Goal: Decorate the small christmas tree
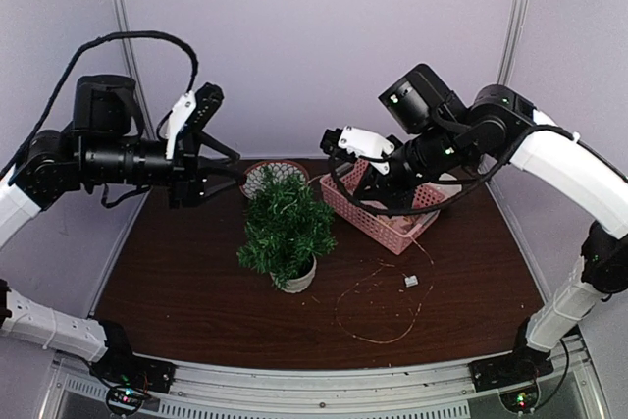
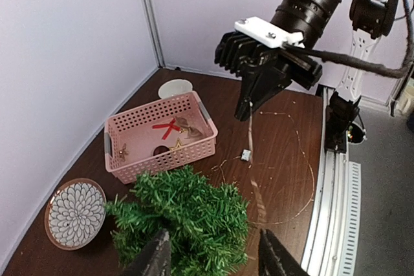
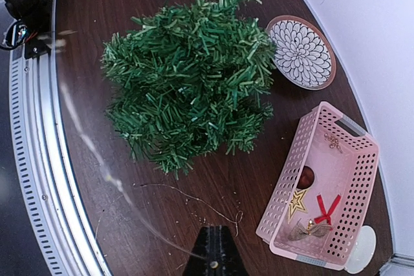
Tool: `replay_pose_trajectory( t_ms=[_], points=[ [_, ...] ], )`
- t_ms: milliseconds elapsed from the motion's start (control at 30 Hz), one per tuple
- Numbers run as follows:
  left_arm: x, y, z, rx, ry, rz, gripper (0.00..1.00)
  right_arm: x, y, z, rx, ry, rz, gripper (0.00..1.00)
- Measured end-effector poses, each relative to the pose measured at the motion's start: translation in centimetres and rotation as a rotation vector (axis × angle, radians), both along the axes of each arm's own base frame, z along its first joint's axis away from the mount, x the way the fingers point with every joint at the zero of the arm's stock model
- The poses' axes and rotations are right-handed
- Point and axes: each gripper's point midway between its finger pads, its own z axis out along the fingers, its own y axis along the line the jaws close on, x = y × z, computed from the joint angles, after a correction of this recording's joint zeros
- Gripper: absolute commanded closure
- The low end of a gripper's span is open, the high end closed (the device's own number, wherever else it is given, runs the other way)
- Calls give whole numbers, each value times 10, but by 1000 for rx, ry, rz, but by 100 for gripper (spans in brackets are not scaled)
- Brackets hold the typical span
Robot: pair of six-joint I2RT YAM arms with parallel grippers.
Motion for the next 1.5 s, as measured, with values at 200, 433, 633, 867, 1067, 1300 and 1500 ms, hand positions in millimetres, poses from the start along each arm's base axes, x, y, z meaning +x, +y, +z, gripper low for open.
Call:
replay_pose_trajectory(
  t_ms=[200, 433, 633, 867, 1067, 1300, 1500],
  points=[
    [16, -42, -22, 80, 55, -89, 67, -13, 8, 5, -53, -20, 41, 100],
    [7, -60, -20, 74, 90, -204, 69, -18, 10, 6, -96, -35, 49, 100],
    [-9, -66, -15, 43, 122, -299, 69, -18, 12, 3, -119, -40, 53, 100],
    [-9, -78, -26, 52, 173, -341, 70, -17, 12, 3, -128, -46, 51, 100],
    [-4, -86, -38, 74, 206, -338, 80, -17, 13, 8, -120, -59, 56, 100],
    [-2, -87, -42, 82, 210, -336, 100, -17, 15, 10, -118, -67, 63, 100],
    [0, -78, -46, 55, 155, -290, 100, -13, 21, 16, -88, -94, 55, 100]
  ],
)
